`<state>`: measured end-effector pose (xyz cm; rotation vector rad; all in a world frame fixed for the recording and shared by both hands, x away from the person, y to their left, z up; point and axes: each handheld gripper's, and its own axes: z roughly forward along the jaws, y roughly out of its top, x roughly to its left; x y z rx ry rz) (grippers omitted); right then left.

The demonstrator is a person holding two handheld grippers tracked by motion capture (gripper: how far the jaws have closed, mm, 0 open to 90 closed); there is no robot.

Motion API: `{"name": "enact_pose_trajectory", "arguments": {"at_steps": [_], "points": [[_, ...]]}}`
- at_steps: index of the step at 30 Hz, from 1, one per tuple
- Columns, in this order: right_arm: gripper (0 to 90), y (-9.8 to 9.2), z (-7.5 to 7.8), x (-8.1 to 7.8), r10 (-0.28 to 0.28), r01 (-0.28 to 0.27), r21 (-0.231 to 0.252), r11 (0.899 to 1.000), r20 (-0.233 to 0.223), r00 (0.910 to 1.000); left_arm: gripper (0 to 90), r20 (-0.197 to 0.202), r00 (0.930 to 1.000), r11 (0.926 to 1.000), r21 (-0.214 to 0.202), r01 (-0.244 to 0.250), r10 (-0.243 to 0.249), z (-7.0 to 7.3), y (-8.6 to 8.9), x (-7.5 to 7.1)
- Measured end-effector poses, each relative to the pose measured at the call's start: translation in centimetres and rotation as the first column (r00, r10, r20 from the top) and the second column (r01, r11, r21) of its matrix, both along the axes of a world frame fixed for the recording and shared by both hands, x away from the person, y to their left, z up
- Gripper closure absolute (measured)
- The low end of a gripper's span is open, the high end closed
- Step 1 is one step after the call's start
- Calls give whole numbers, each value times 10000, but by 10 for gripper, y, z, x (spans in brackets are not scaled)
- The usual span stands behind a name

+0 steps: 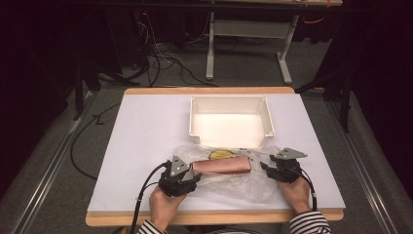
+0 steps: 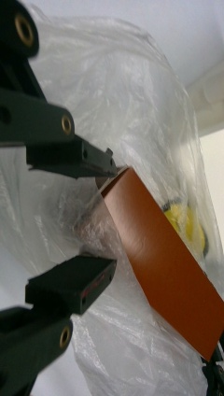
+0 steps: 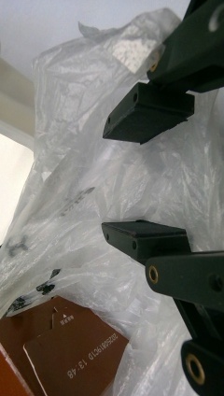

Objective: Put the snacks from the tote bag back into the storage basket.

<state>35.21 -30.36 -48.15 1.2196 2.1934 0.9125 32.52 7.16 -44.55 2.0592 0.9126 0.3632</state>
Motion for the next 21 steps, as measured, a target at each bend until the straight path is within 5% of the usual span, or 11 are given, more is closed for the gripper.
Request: {"name": "enact_pose_trajectory", "arguments": {"at_steps": [4,5,9,14,21], "points": [[494,-1,0,1,21,-21,59,10000,-46,10000,613,262,9996,9999,49,117,-118,0,-1,6],[494,-1,0,1,18,-18,56,10000,-45,10000,715,292,9995,9999,-15,148,-148,0,0,6],[494,-1,0,1,15,-15,67,10000,-52,10000,850,334,9990,9995,-16,301,-301,2,5,5],[493,-1,0,1,12,-11,94,10000,-84,10000,896,437,9981,9991,-14,425,-424,-6,9,-5],[493,-2,0,1,25,-23,132,9999,-95,10000,900,-378,9970,9925,1001,705,-670,-28,9,-5]]}}
